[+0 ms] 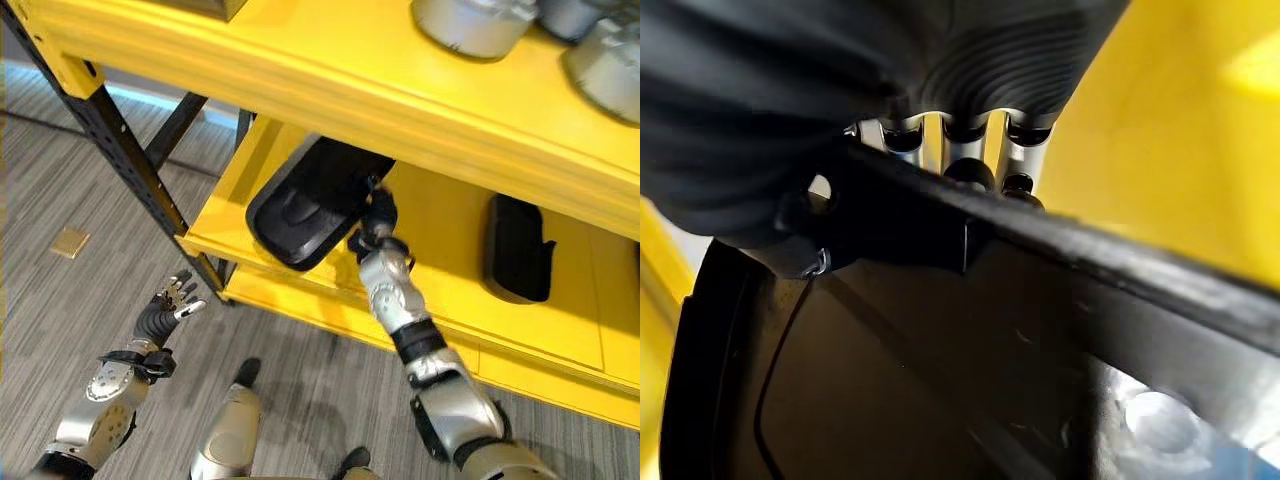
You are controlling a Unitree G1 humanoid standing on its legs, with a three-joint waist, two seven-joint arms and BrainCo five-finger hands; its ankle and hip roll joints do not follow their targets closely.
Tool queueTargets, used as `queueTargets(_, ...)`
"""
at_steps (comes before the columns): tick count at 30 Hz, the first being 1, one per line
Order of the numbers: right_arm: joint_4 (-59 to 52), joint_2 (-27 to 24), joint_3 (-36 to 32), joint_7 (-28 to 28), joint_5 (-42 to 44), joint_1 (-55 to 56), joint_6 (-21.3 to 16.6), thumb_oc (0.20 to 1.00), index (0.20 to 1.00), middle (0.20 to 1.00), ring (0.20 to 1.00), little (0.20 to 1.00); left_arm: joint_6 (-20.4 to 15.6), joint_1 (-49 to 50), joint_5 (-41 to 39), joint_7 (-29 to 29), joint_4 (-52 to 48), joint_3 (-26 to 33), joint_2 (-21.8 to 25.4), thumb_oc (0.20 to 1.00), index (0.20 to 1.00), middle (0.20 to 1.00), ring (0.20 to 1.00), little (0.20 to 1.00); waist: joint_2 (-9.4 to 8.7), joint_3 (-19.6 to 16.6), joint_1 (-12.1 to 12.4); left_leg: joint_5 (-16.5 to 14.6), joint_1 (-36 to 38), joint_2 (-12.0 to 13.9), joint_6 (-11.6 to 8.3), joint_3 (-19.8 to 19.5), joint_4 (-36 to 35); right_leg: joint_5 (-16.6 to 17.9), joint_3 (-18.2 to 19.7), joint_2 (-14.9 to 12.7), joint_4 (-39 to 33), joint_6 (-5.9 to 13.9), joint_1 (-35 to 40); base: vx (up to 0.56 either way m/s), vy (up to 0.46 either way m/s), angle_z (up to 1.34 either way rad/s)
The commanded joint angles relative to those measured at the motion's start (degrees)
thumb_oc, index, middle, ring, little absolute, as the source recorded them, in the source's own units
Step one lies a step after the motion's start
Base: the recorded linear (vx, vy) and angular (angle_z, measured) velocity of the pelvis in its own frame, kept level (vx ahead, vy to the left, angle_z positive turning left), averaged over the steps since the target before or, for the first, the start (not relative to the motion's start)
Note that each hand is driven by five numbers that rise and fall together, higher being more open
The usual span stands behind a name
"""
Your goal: Move parts from the plastic box to the shelf.
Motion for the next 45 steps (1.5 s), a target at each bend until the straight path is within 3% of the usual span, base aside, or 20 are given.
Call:
queueTargets(1,-0.23,-4.08,-1.54,-2.00,-2.62,-6.60,-2.66,0.200,0.200,0.200,0.200,0.200,-3.64,-0.66,-2.14,0.54,-3.94,-0.79,2.49,1.000,1.000,1.000,1.000,1.000,0.58,-0.63,-1.13,1.96,-1.42,-0.46,3.32,3.50,-0.63,-2.24,2.34,1.03,7.59,-3.01,0.24,-0.05,0.006,0.00)
queueTargets(8,16.91,-14.49,2.12,-3.79,-7.30,-23.23,-0.40,0.200,0.200,0.200,0.200,0.200,-5.58,-2.12,-3.25,0.81,-5.90,-4.10,4.51,1.000,1.000,1.000,1.000,1.000,4.87,4.60,-2.63,0.97,-7.99,-1.98,4.06,3.68,4.94,-4.83,4.77,-0.64,14.87,-4.44,-8.03,-0.11,0.059,0.00)
queueTargets(20,27.68,-24.13,7.55,-1.14,-6.68,-30.65,0.92,0.200,0.200,0.200,0.200,0.200,-7.12,-3.09,-3.35,0.82,-4.93,-7.69,5.33,1.000,1.000,1.000,1.000,1.000,7.96,7.25,-5.74,-0.81,-15.05,-2.23,4.27,5.88,11.52,-7.11,9.57,-1.80,23.00,-5.44,-17.72,-0.06,0.042,-0.09)
queueTargets(36,35.95,-34.92,15.28,4.55,-9.79,-36.32,2.89,0.200,0.200,0.200,0.200,0.200,-8.32,-5.69,-4.28,-0.95,-4.40,-10.89,5.50,1.000,1.000,1.000,1.000,1.000,10.59,8.72,-6.47,0.16,-17.70,-2.26,4.13,6.31,11.62,-8.59,11.06,-2.38,26.80,-5.41,-22.68,-0.01,-0.018,-0.03)
queueTargets(45,35.55,-35.84,18.08,5.01,-10.98,-39.03,2.33,0.200,0.200,0.200,0.200,0.200,-8.49,-7.03,-4.44,-0.84,-4.06,-11.60,4.84,1.000,1.000,1.000,1.000,1.000,10.65,8.66,-6.09,0.84,-17.75,-2.48,4.08,5.64,10.08,-8.89,10.10,-2.41,26.75,-5.14,-22.48,0.01,-0.035,0.04)
